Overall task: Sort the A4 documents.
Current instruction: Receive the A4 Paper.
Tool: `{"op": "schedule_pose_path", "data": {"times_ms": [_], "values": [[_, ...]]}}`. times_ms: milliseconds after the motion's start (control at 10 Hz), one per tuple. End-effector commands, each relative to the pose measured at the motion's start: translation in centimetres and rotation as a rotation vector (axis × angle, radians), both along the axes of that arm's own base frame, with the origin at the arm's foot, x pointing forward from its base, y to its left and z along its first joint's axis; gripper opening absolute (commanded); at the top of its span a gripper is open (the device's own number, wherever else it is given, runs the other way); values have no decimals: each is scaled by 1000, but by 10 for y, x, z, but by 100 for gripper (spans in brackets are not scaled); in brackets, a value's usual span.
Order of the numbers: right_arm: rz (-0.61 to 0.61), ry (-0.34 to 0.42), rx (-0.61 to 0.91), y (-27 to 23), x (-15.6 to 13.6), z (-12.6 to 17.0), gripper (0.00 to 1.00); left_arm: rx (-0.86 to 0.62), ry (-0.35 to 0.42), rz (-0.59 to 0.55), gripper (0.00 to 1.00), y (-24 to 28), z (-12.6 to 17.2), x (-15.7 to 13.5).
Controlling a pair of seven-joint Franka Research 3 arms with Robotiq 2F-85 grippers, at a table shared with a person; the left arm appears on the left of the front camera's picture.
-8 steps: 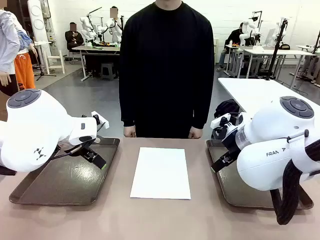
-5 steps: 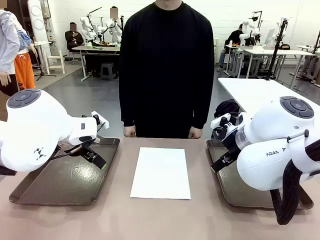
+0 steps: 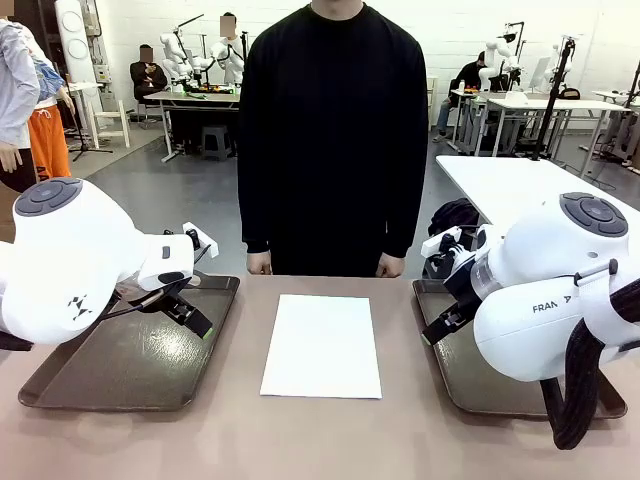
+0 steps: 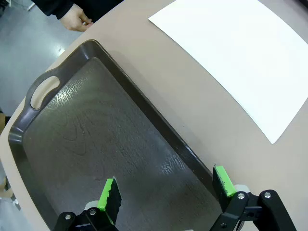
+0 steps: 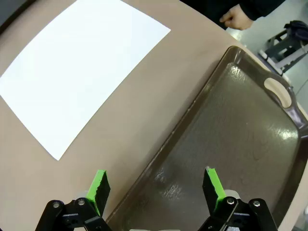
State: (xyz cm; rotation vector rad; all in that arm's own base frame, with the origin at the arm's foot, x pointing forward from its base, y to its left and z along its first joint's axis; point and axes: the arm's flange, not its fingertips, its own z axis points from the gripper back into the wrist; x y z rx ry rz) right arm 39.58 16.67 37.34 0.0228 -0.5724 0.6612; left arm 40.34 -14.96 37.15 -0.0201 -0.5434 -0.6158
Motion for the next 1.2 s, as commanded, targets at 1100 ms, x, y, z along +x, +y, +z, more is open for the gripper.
{"op": "schedule_pose_path", "data": {"times_ms": [1100], "values": [[73,-14,71,-64,-14,44,100,-107,-88,-104,100,62,54,-23]]}}
